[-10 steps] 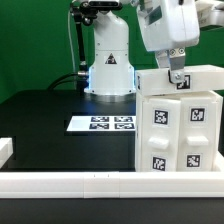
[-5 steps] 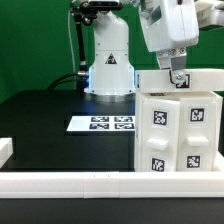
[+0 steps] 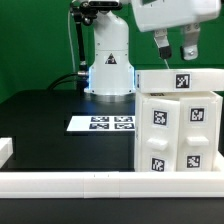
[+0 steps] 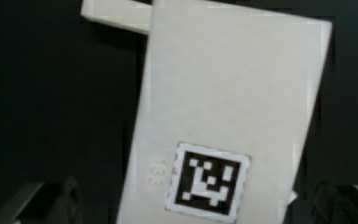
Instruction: Assemble cabinet
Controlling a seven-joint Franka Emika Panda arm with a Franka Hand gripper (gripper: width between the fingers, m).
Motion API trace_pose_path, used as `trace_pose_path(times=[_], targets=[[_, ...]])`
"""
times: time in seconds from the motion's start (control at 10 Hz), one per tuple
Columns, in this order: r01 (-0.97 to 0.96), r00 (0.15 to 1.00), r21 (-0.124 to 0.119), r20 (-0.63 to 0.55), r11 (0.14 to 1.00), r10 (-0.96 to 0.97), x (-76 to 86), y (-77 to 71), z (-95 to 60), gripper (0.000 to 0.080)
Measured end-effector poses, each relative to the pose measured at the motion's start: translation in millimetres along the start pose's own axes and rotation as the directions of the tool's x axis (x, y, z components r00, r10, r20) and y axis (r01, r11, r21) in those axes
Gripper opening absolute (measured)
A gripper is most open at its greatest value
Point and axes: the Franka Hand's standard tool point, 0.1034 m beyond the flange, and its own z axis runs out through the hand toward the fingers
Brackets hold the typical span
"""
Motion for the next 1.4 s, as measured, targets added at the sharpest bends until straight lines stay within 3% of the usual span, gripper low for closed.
trace_pose_path(times=[0.3,0.5,0.6,0.7,0.8,1.2,1.3,1.4], targets=[[0.199,0.98,-0.007,0.001,0.98,-0.199,-0.4,0.7,1.0,0.0649],[0.439,0.898,-0.117,0.039,0.891,-0.437,-8.1,-3.4,1.4,0.0649],[0.598,0.801,-0.129,0.072,0.791,-0.594,-7.9,-7.4,1.8,0.0649],[0.714,0.7,-0.131,0.111,0.688,-0.705,-7.9,-8.0,1.6,0.0649],[0.832,0.555,-0.112,0.158,0.544,-0.816,-6.4,-9.4,3.3,0.0649],[0.949,0.316,-0.069,0.181,0.309,-0.931,-4.1,-9.5,4.9,0.0649],[0.983,0.174,-0.086,0.187,0.16,-0.967,-2.9,-10.6,4.3,0.0649],[0.994,-0.034,-0.093,0.172,-0.051,-0.984,-1.9,-17.2,2.5,0.0649]])
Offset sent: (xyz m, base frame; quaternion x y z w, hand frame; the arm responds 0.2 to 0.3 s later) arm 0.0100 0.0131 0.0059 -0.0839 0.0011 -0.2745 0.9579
